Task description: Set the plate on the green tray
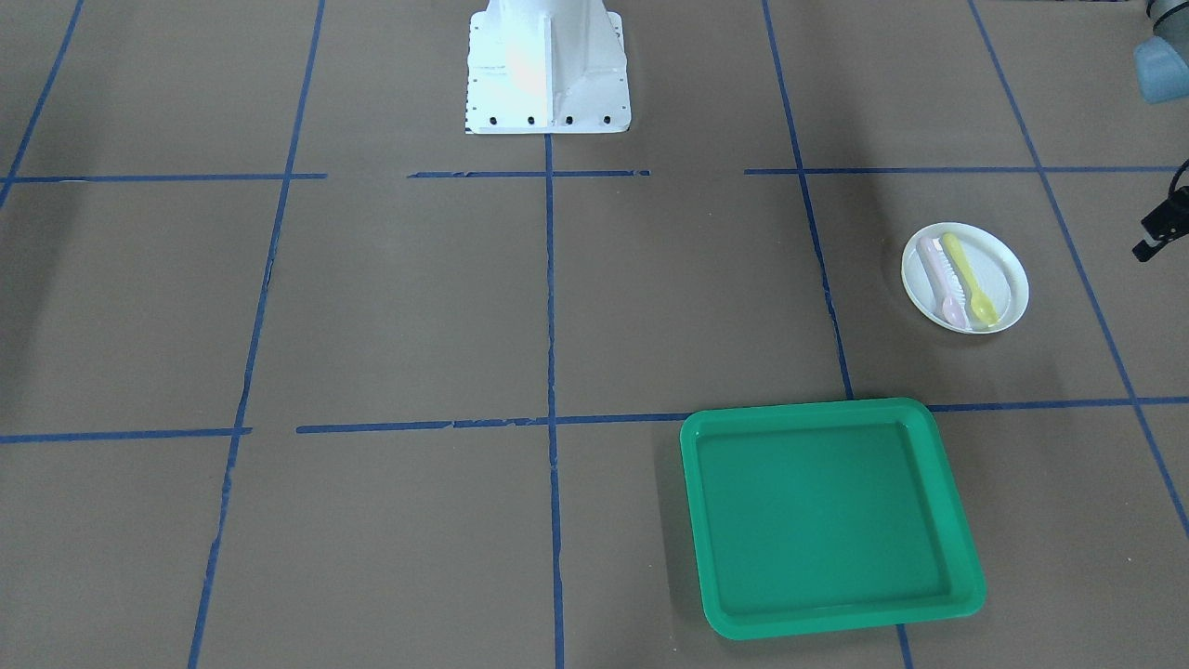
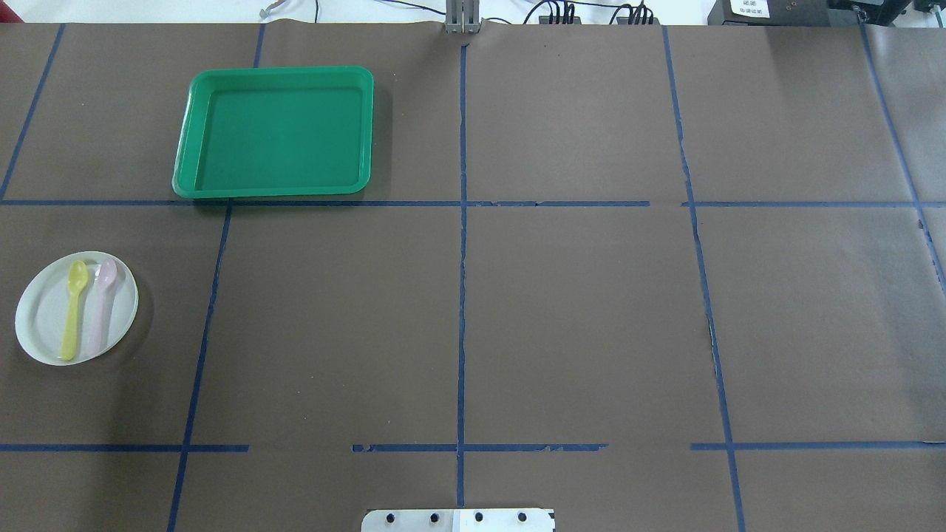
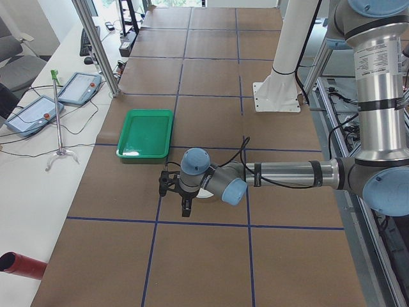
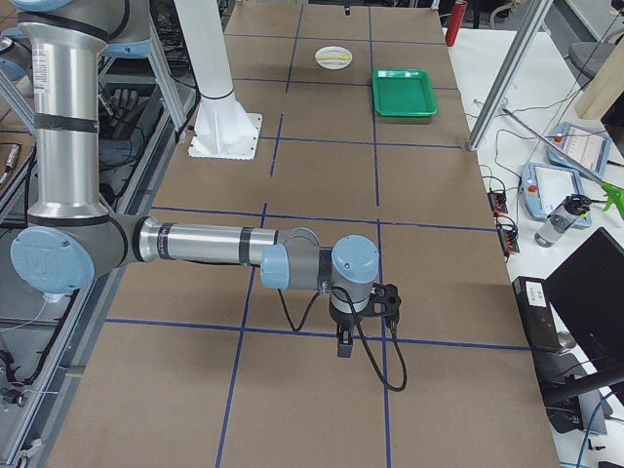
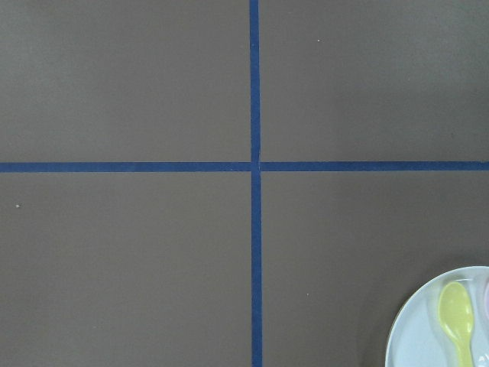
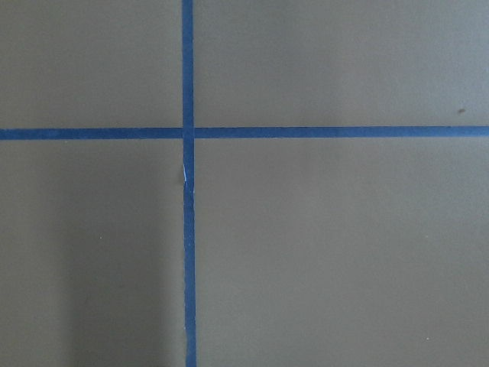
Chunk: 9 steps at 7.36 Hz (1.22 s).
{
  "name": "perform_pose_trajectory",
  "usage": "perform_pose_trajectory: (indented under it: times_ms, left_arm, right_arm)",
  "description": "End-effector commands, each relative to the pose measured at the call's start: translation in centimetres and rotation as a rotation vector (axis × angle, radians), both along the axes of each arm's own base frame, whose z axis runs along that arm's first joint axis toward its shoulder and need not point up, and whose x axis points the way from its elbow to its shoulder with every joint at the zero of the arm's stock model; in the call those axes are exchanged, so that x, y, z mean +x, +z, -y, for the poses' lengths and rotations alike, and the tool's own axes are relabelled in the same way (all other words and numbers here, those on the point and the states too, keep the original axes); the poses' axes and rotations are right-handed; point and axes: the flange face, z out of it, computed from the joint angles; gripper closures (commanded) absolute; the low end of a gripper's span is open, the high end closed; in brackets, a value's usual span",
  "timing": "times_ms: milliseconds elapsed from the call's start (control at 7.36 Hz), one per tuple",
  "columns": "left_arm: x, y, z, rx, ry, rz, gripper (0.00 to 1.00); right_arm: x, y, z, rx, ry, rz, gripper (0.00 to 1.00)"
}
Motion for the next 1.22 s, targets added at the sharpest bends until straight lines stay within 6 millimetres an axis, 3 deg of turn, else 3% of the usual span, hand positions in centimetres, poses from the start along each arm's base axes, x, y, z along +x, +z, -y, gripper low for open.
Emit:
perform_pose_trajectory:
  times_ms: [0,407,679,1086]
  left_arm:
    - [5.0,0.5,-0.6,-0.031,-0.023,0.000,0.00]
    - [8.6,3.5,-2.0,-0.048,-0.042,-0.036,0.01]
    - [10.1,3.5,-2.3,-0.064,-0.033,-0.034,0.08]
    - [12.6,3.5,-3.0,-0.079,-0.018,-0.021,0.10]
  right_arm:
    - [0.0,0.0,0.0,0.000,0.000,0.000,0.00]
    - [0.0,0.0,0.0,0.000,0.000,0.000,0.00]
    - [0.0,0.0,0.0,0.000,0.000,0.000,0.00]
    - [0.0,0.0,0.0,0.000,0.000,0.001,0.00]
